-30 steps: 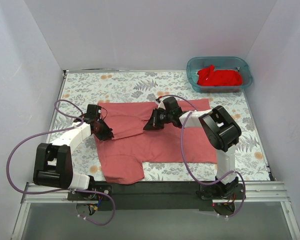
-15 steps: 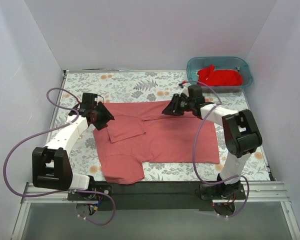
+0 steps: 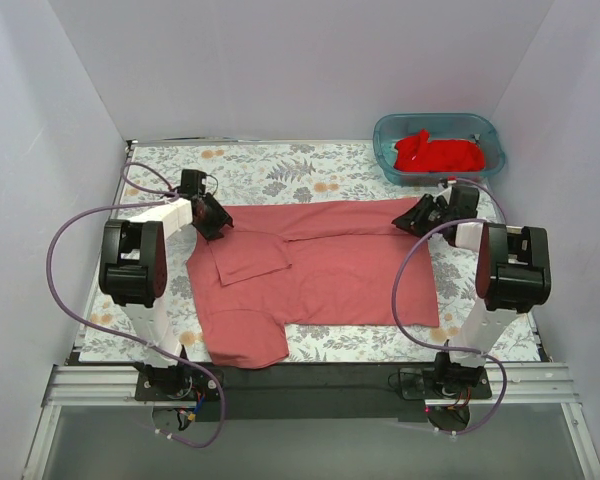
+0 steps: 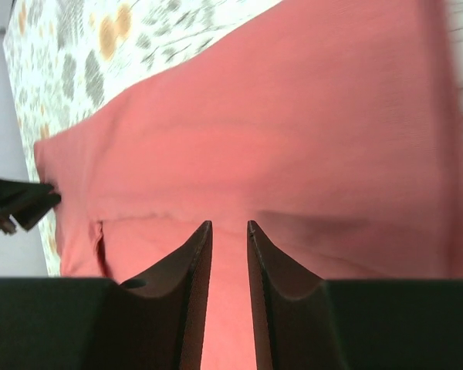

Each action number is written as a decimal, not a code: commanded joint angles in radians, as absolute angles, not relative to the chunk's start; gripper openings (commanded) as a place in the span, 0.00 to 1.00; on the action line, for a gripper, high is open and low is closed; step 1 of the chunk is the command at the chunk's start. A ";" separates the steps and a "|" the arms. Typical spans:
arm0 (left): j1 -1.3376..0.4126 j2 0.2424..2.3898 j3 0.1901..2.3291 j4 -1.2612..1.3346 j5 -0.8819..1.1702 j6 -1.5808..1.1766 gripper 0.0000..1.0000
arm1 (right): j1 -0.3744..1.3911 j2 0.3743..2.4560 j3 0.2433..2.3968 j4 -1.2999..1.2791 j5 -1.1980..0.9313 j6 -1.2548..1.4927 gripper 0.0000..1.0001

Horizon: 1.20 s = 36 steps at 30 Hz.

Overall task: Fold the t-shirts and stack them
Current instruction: Fold the tshirt

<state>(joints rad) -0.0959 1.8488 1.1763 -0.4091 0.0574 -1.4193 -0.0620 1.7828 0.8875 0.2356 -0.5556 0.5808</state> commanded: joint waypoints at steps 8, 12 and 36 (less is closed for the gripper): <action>-0.003 1.951 1.230 -0.422 -0.044 -1.445 0.41 | -0.241 1.840 0.773 0.334 -0.454 0.640 0.28; -0.002 1.913 1.232 -0.419 -0.002 -1.433 0.45 | -0.242 1.799 0.790 0.347 -0.474 0.629 0.29; 0.035 2.054 1.353 -0.348 0.029 -1.448 0.47 | -0.164 2.046 0.999 0.643 -0.387 0.835 0.32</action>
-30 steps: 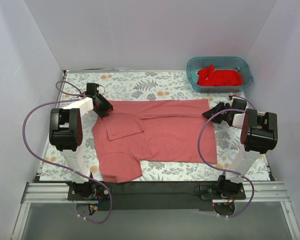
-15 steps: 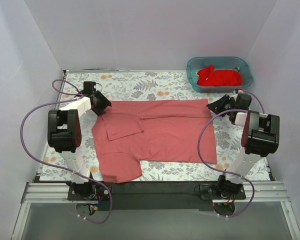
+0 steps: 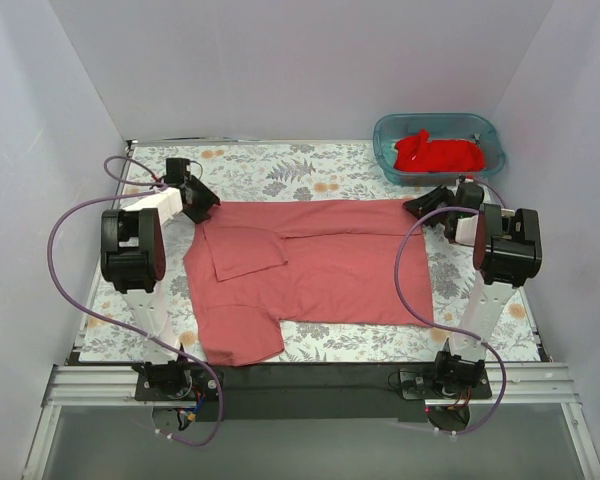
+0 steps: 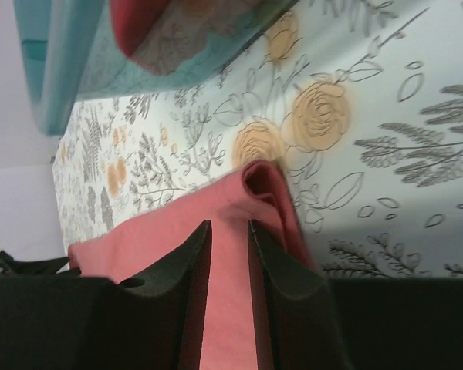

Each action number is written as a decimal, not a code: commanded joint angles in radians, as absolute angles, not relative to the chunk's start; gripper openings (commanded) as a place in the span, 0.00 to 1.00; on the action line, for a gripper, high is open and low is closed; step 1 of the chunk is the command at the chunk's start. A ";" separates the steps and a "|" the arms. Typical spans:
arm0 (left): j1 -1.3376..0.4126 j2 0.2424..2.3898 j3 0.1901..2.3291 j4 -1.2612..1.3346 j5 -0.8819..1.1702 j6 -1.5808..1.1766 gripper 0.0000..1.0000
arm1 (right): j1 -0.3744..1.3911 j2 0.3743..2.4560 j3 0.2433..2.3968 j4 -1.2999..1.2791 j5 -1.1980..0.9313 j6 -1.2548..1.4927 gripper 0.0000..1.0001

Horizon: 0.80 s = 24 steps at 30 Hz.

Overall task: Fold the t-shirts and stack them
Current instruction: Fold the tshirt

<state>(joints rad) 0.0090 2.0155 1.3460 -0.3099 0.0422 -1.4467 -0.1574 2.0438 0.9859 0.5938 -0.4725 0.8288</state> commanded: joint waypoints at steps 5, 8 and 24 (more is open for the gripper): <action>0.041 2.098 1.399 -0.405 0.034 -1.431 0.46 | -0.184 2.086 0.997 0.620 -0.315 0.851 0.32; 0.048 2.126 1.428 -0.428 0.046 -1.428 0.45 | -0.202 2.094 0.997 0.606 -0.290 0.854 0.32; 0.041 2.145 1.594 -0.400 0.118 -1.417 0.57 | -0.226 2.065 1.140 0.459 -0.416 0.683 0.34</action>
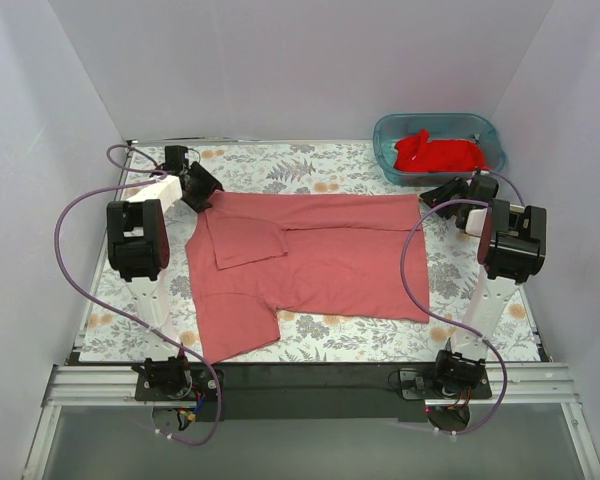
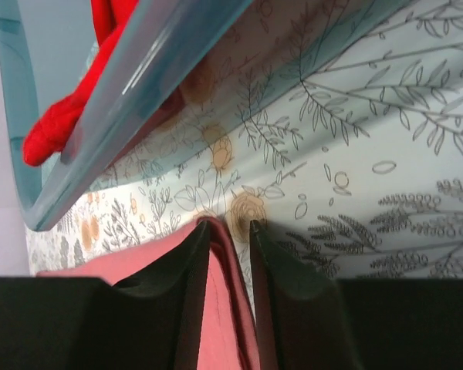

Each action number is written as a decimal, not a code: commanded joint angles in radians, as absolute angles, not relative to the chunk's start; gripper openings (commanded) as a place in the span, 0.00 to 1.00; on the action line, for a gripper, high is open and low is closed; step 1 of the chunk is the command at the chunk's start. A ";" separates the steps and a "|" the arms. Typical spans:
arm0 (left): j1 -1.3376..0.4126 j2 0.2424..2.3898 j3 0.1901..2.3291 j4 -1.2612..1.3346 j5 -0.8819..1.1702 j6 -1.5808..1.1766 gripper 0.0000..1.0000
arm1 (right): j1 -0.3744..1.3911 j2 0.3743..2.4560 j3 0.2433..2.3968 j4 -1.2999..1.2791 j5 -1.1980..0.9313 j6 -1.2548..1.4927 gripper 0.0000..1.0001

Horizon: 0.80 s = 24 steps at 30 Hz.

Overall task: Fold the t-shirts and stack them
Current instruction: Fold the tshirt

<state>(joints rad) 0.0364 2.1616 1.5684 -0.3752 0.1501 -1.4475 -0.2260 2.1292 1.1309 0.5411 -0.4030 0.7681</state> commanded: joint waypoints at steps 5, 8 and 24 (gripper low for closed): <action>0.034 2.013 1.531 -0.354 0.058 -1.398 0.71 | -0.216 1.907 1.101 0.295 -0.408 0.577 0.37; 0.026 1.904 1.464 -0.357 0.012 -1.371 0.75 | -0.198 1.789 1.069 0.140 -0.361 0.485 0.41; -0.031 1.197 0.891 -0.765 -0.127 -1.362 0.70 | 0.244 1.169 0.746 -0.446 -0.081 0.272 0.52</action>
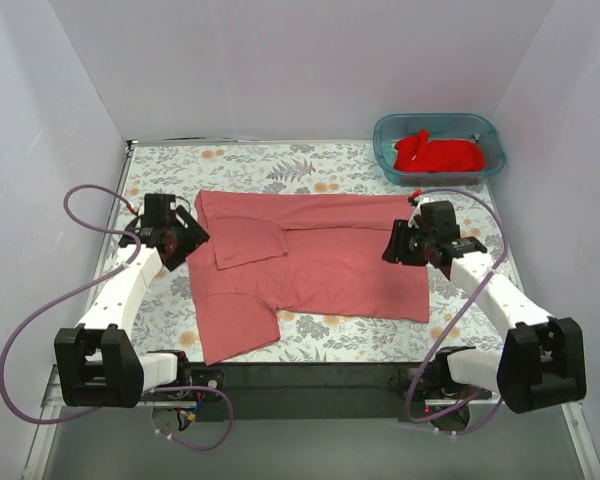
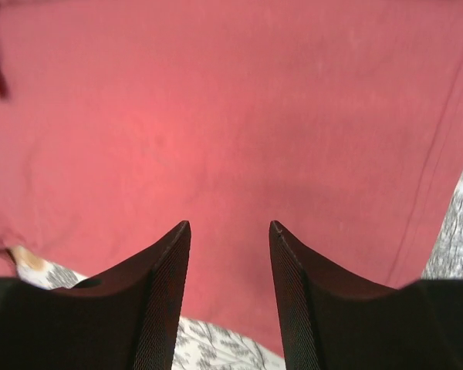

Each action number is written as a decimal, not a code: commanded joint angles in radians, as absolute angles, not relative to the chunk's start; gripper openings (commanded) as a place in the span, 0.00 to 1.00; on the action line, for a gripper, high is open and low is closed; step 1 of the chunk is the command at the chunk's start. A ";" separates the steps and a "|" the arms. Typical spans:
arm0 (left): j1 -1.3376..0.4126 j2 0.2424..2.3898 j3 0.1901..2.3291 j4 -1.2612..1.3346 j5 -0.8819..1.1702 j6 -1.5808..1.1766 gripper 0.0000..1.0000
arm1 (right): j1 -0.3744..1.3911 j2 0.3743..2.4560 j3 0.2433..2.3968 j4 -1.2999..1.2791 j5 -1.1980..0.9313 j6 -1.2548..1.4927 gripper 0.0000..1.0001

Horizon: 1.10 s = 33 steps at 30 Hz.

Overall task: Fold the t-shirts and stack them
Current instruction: Fold the tshirt

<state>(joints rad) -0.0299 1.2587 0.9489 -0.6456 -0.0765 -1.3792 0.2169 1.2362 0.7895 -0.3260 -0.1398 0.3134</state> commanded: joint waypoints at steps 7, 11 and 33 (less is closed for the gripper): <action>-0.041 1.203 0.798 -0.828 -0.146 -1.448 0.57 | 0.296 1.016 0.649 -0.476 -0.169 0.282 0.53; -0.041 1.268 0.799 -0.854 -0.159 -1.477 0.55 | 0.302 0.996 0.635 -0.472 -0.196 0.270 0.53; -0.043 1.397 0.651 -0.704 -0.238 -1.489 0.47 | 0.302 1.011 0.571 -0.416 -0.224 0.242 0.53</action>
